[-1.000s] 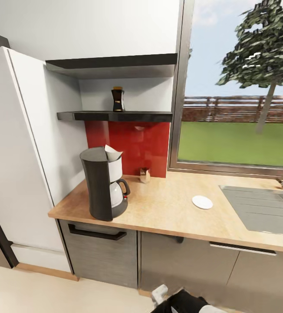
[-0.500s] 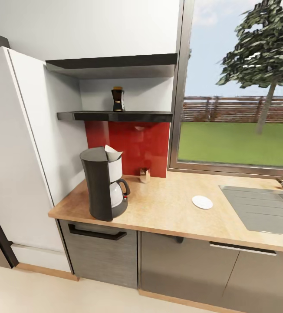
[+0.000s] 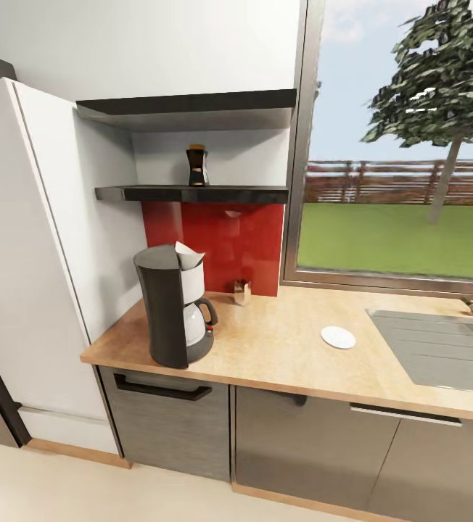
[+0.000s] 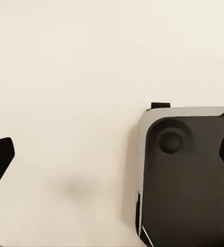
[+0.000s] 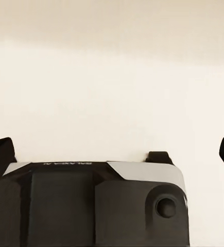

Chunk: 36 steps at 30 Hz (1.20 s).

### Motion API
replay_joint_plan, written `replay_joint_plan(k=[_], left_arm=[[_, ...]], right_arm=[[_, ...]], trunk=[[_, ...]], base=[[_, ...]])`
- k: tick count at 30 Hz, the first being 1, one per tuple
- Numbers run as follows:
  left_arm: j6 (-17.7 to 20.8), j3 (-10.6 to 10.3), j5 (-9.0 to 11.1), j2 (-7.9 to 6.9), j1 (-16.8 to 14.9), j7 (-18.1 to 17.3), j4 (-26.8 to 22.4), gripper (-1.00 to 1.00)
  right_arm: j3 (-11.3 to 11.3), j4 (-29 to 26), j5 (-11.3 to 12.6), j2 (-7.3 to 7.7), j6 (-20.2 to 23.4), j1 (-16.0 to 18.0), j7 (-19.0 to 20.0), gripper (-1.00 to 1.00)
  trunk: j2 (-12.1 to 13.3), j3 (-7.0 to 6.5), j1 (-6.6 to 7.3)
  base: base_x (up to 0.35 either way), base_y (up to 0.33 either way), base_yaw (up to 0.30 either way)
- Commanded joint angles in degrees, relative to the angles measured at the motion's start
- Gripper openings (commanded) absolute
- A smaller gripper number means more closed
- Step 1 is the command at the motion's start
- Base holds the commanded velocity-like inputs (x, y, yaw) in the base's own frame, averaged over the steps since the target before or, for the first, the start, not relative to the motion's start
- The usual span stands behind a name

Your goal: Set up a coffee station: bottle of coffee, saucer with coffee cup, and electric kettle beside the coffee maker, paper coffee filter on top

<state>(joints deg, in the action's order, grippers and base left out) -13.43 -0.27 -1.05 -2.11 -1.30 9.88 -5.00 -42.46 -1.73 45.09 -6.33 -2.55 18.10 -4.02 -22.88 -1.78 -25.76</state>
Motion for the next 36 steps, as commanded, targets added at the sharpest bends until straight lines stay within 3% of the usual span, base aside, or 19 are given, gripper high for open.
replay_joint_plan(k=[1, 4, 18, 36], left_arm=[[-0.2, 0.0, 0.1, -0.02, 0.0, 0.2, 0.1, 1.0], [-0.2, 0.1, 0.4, -0.05, 0.0, 0.1, 0.1, 1.0], [-0.2, -0.1, 0.5, -0.23, 0.0, 0.1, -0.1, 1.0], [-0.1, -0.2, 0.5, -0.27, 0.0, 0.2, -0.2, 1.0]], right_arm=[[-0.4, 0.0, 0.7, 0.05, -0.1, 0.0, 0.2, 1.0], [-0.3, 0.0, 1.0, 0.02, -0.1, 0.0, 2.2, 1.0], [-0.2, -0.1, 1.0, -0.35, 0.2, 0.0, 2.4, 1.0], [-0.3, -0.1, 1.1, -0.43, 0.2, 0.0, 2.5, 1.0]], trunk=[[0.0, 0.02, -0.02], [0.0, 0.02, -0.02], [0.0, 0.02, -0.02], [0.0, -0.12, -0.02]], base=[[0.0, 0.0, 0.0], [0.0, 0.0, 0.0], [-0.004, 0.003, -0.011], [-0.206, 0.198, -0.245]])
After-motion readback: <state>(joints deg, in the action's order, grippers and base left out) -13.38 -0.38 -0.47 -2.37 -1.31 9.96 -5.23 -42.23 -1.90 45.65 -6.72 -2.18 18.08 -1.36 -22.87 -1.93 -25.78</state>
